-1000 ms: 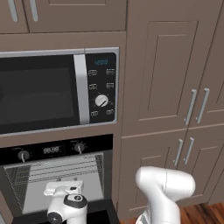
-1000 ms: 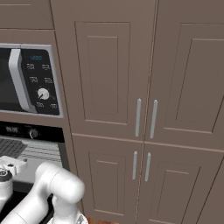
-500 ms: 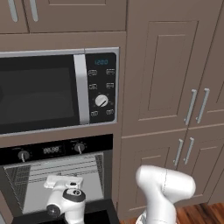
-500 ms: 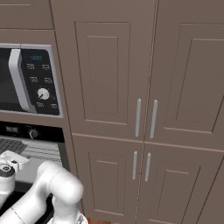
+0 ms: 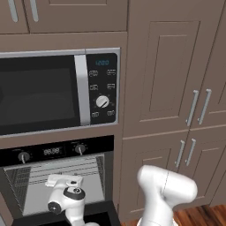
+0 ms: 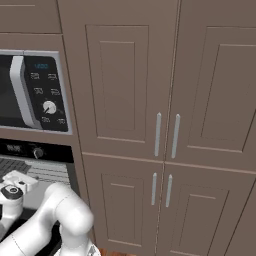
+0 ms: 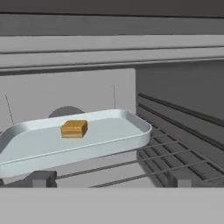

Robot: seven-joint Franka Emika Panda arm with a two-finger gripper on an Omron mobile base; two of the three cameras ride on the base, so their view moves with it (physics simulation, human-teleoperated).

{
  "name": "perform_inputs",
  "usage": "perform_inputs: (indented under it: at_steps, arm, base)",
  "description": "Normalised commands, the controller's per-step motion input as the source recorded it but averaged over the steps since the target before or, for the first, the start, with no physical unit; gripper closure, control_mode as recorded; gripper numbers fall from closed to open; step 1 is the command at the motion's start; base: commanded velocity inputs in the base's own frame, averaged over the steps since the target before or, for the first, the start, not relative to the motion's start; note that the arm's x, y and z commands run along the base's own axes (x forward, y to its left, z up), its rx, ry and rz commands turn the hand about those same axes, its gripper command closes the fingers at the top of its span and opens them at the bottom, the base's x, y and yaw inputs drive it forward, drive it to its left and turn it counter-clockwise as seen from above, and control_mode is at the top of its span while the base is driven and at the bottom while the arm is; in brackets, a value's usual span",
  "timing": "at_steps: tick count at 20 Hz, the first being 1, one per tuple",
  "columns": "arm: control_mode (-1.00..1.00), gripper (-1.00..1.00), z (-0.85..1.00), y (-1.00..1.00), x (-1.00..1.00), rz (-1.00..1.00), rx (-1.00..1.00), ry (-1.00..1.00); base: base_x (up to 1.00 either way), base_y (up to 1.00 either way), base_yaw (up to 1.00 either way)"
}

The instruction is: Take the baked cake out of the oven and place it on the plate for cooling. Then close the oven door.

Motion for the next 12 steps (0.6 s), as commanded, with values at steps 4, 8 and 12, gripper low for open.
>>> perform_inputs:
  at_steps: [4,8,12]
  arm:
    - [-1.00,-1.00,-0.47,0.13,0.05,0.00,0.00,0.01]
    - [-1.00,-1.00,-0.24,0.05,0.28,0.00,0.00,0.00]
    - [-1.00,-1.00,-0.09,0.01,0.31,0.00,0.00,0.00]
  base:
    - [0.00,0.00,0.00]
    - [0.00,0.00,0.00]
    - [0.00,0.00,0.00]
